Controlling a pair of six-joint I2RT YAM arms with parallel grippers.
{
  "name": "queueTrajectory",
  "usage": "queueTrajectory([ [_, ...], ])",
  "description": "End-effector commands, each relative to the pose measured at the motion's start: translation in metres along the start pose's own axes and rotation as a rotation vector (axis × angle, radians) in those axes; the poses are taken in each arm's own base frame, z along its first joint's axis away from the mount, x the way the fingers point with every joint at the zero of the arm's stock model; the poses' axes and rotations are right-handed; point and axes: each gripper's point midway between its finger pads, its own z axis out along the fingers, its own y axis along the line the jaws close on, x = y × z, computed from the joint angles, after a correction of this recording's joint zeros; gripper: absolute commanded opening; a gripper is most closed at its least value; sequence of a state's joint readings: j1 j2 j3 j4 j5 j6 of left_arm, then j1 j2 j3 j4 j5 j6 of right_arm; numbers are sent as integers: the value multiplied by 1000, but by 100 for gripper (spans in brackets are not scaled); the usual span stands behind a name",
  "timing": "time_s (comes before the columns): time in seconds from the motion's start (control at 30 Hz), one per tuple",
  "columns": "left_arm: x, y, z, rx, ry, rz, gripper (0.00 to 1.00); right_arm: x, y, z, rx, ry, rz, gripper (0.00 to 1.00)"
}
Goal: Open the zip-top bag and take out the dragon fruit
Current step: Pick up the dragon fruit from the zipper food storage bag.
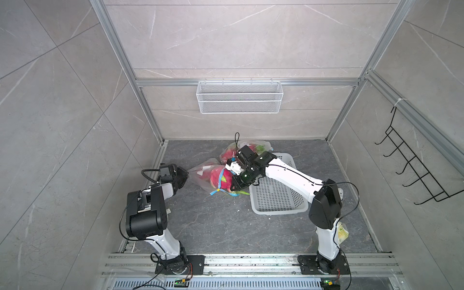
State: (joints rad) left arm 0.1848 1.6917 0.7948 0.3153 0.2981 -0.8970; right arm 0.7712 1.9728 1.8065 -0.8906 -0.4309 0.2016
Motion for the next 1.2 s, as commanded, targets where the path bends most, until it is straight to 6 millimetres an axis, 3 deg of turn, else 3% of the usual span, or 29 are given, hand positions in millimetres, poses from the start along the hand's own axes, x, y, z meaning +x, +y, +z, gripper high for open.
queueTrajectory([
  [0.0,-36,-4,-2,1,-116,2,0,-12,3,-33,11,-125,24,0],
  [0.43,-38,4,-2,-15,-116,-8,0,-3,-14,-47,62,-136,69,0],
  [0.57,-35,-1,1,19,-88,-14,0,-12,4,-32,-103,-188,176,0],
  [0.6,-32,-8,3,53,-63,-11,9,-14,6,-24,-133,-186,204,0],
  [0.67,-27,-20,4,104,-15,-15,42,-17,8,-9,-133,-196,227,0],
  [0.7,-25,-26,3,124,4,-24,48,-19,10,-3,-150,-207,250,0],
  [0.8,-24,-45,-10,188,11,-40,59,-30,13,8,-190,-270,319,0],
  [0.93,-19,-77,-45,269,-3,-32,61,-44,18,24,-188,-363,383,0],
  [1.0,-10,-90,-67,290,-1,-18,72,-52,19,31,-207,-402,421,0],
  [1.07,6,-96,-86,299,18,-6,73,-62,18,31,-215,-445,448,0],
  [1.13,23,-98,-105,300,37,-6,88,-69,18,28,-206,-483,448,0],
  [1.17,31,-98,-114,307,41,-8,90,-73,18,24,-193,-505,443,0],
])
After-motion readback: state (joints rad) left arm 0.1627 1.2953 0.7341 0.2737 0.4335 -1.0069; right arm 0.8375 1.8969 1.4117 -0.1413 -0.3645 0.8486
